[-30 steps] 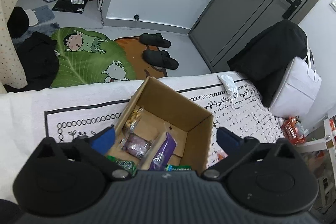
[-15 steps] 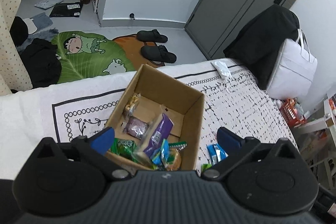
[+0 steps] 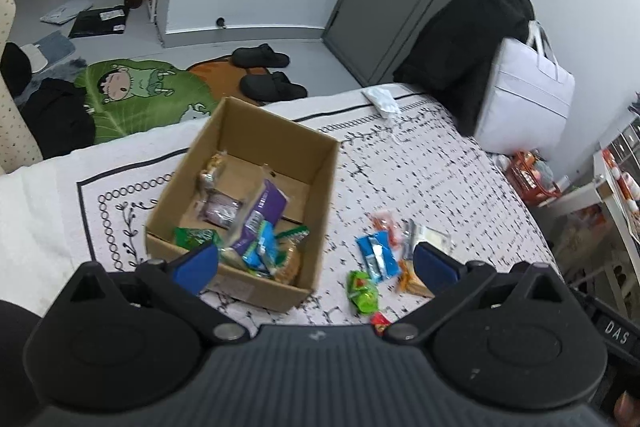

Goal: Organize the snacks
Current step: 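Lift both tools from the box and move back over the snacks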

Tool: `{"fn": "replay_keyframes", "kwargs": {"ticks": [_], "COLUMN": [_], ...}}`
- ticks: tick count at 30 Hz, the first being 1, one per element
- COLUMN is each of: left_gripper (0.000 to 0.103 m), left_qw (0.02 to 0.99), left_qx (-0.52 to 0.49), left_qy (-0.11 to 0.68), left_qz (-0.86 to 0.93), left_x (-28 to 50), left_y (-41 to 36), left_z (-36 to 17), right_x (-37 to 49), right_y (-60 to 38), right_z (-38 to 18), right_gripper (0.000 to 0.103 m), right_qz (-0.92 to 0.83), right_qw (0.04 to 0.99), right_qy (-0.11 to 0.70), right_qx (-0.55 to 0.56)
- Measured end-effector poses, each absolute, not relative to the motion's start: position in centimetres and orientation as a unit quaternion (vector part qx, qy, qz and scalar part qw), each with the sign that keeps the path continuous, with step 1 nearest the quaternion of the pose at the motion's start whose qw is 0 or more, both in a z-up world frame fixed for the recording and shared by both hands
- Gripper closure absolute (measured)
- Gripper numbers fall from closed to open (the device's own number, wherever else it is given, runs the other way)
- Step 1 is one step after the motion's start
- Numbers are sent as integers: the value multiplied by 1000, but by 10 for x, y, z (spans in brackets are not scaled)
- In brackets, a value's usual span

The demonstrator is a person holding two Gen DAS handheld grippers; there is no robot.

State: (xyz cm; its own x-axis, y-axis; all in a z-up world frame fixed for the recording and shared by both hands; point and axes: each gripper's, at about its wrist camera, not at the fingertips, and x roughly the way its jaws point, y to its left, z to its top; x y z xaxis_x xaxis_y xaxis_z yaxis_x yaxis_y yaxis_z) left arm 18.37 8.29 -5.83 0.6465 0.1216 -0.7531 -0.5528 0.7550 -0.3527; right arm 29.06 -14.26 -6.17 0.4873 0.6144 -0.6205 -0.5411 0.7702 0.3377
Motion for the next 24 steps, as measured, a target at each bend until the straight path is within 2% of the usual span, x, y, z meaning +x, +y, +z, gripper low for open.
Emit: {"fn": "replay_keyframes", "kwargs": {"ticks": [9, 24], "left_gripper": [0, 0], "left_qw": [871, 880], "left_qx": [-266, -241], "left_qy": [377, 385], "left_qz": [168, 139], "left_x": [193, 209], "left_y": [48, 0], "left_z": [-50, -53], "right_x": [292, 306], "right_y": [-175, -227], "right_z": [-55, -62], "right_gripper": [0, 0], "right_qz": [344, 303], "right_qw": [869, 884], "right_qy": [354, 349], "right_qx": [33, 70]}}
